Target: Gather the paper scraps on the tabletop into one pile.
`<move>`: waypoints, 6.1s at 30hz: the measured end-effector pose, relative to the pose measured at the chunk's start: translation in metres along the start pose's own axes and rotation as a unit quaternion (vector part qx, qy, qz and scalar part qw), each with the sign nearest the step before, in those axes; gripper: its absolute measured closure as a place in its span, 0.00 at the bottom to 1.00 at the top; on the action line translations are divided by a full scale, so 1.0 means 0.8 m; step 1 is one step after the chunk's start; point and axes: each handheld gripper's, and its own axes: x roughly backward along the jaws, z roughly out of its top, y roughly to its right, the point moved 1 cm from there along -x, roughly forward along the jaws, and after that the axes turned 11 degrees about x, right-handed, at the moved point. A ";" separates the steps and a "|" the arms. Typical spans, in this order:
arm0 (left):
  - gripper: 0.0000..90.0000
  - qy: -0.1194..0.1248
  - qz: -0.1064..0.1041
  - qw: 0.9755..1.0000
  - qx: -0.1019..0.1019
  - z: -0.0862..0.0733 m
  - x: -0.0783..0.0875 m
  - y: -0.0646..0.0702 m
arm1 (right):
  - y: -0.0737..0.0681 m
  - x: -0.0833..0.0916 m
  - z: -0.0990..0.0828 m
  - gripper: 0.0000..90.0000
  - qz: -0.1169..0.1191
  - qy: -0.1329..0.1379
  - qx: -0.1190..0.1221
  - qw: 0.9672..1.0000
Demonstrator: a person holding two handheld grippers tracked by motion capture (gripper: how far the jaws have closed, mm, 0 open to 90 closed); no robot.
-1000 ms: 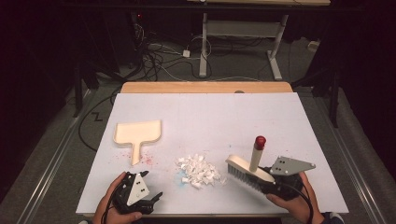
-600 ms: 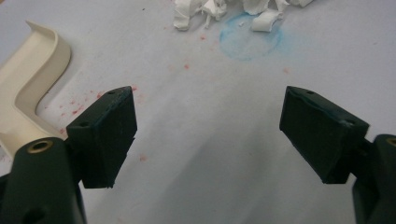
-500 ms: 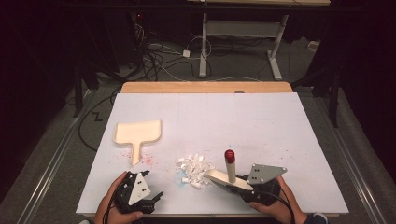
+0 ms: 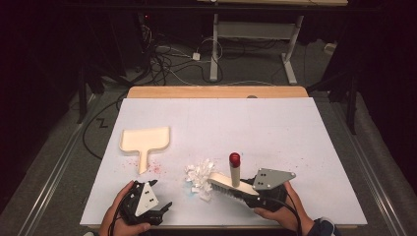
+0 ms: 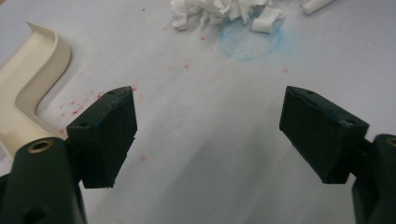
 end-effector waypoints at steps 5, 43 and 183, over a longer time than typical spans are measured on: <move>0.20 0.001 0.002 1.000 0.001 0.000 0.001 0.000 | -0.002 0.020 0.002 0.76 0.000 0.022 0.000 1.000; 0.20 0.012 0.015 1.000 0.018 -0.002 0.009 -0.009 | 0.030 0.024 0.006 0.76 0.022 0.050 0.018 0.998; 0.20 -0.013 -0.001 1.000 -0.002 0.012 -0.019 -0.005 | 0.156 0.042 -0.093 0.37 -0.062 -0.191 -0.100 0.974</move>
